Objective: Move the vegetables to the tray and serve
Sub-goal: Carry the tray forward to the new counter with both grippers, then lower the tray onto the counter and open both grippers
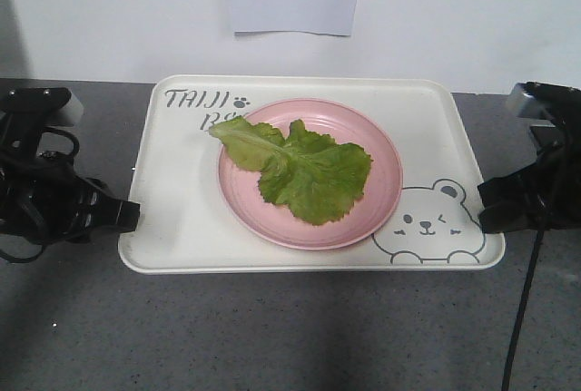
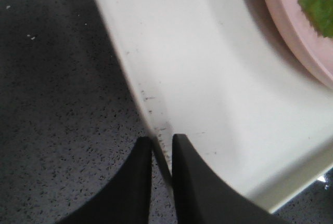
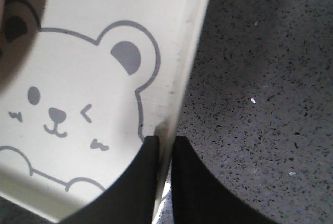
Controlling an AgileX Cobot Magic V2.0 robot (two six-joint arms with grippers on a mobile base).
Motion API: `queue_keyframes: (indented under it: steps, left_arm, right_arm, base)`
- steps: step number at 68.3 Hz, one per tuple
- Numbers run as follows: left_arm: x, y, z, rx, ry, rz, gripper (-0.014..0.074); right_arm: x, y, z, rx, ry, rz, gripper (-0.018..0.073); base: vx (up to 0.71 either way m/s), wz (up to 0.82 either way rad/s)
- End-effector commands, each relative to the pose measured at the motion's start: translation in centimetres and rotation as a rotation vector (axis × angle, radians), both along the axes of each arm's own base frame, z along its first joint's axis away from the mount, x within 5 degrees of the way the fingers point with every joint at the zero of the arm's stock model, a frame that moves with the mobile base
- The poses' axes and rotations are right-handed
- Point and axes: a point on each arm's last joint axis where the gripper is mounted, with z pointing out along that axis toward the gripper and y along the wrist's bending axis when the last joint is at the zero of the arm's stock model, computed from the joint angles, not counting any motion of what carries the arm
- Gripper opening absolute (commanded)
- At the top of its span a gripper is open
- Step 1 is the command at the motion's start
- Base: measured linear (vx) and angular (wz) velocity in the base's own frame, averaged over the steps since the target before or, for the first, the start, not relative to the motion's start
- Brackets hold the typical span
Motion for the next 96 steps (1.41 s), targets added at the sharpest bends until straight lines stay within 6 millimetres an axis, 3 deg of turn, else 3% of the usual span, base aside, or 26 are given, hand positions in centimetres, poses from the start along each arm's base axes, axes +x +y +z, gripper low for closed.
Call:
queue_keyframes:
  steps: [1,42,62,96]
  left_arm:
    - [-0.2,-0.5,2.2,-0.081,-0.089,0.006,-0.0006]
    - [0.1,-0.3,2.1,-0.058,-0.120,0.016,-0.0006]
    - [1.9,-0.5,-0.1,-0.012,-0.054,0.017,-0.0006]
    - [4.7,-0.6,-3.2,0.051,-0.048,0.052,-0.0006]
  right_arm:
    - [-0.4,1.0,2.2,0.087,-0.075,0.028,-0.0003]
    - [-0.3,1.0,2.2,0.102,-0.080,0.005,-0.0003]
    - [-0.1,1.0,2.1,0.119,-0.070,-0.033,-0.0003]
    - [2.9,1.0,-2.9,0.144,0.135,-0.052,-0.0003]
  base:
    - [0.00,0.00]
    - [0.00,0.00]
    - [0.00,0.00]
    - [0.00,0.00]
